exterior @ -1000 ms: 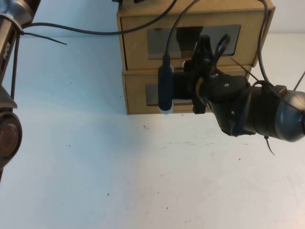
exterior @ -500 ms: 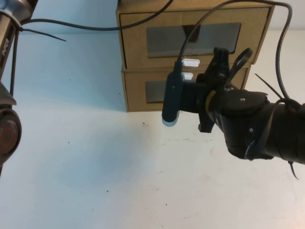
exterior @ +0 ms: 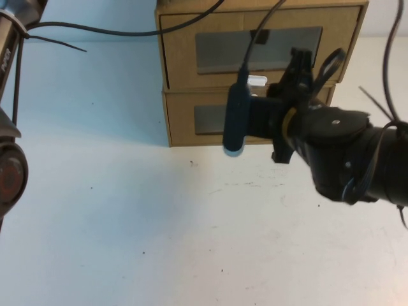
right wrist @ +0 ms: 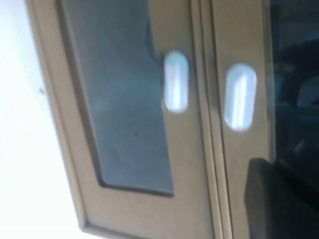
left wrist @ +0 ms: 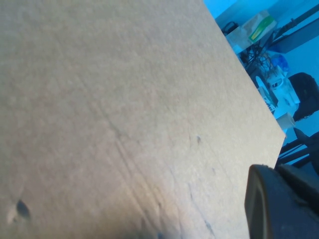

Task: Open the shoe box
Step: 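Pull the top drawer of the cardboard box fully open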

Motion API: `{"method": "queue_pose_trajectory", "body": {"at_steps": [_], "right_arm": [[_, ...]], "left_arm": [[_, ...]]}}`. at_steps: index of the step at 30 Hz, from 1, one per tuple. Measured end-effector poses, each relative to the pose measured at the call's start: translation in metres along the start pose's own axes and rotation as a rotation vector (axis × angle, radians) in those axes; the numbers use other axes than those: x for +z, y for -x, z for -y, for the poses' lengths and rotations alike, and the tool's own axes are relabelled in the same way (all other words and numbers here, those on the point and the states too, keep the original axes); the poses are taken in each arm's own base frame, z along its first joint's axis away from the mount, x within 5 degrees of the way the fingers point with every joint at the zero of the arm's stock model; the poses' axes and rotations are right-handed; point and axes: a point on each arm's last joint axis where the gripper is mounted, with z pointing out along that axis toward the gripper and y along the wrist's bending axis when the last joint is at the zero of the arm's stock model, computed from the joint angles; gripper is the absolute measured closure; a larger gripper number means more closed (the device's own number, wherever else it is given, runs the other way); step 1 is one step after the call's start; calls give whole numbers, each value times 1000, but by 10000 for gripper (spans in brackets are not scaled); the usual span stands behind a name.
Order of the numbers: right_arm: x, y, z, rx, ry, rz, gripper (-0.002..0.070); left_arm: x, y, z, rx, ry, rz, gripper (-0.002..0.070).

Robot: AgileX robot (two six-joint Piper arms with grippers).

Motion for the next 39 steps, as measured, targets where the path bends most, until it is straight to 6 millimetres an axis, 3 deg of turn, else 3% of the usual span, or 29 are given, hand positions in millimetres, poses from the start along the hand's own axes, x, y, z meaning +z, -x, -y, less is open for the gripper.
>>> {"method": "queue_pose_trajectory", "body": {"at_steps": [6,10,15,22,31,39], "right_arm": [[12,-20,10,20,-5,-29,585],[13,-19,11,4,7,19,525],[14,-12,8,-63,17,98,512],[36,-8,-14,-133,67,101,486],[52,4,-4,-119,32,105,447],[61,-4,-6,-124,31,72,447]], "left_arm": [[0,0,0,-4,-4,1,679],[0,0,1,-5,-6,1,679],[0,0,1,-7,-6,1,679],[0,0,1,-7,-6,1,679],[0,0,1,2,-6,-1,679],[0,0,1,11,-6,-2,679]]}}
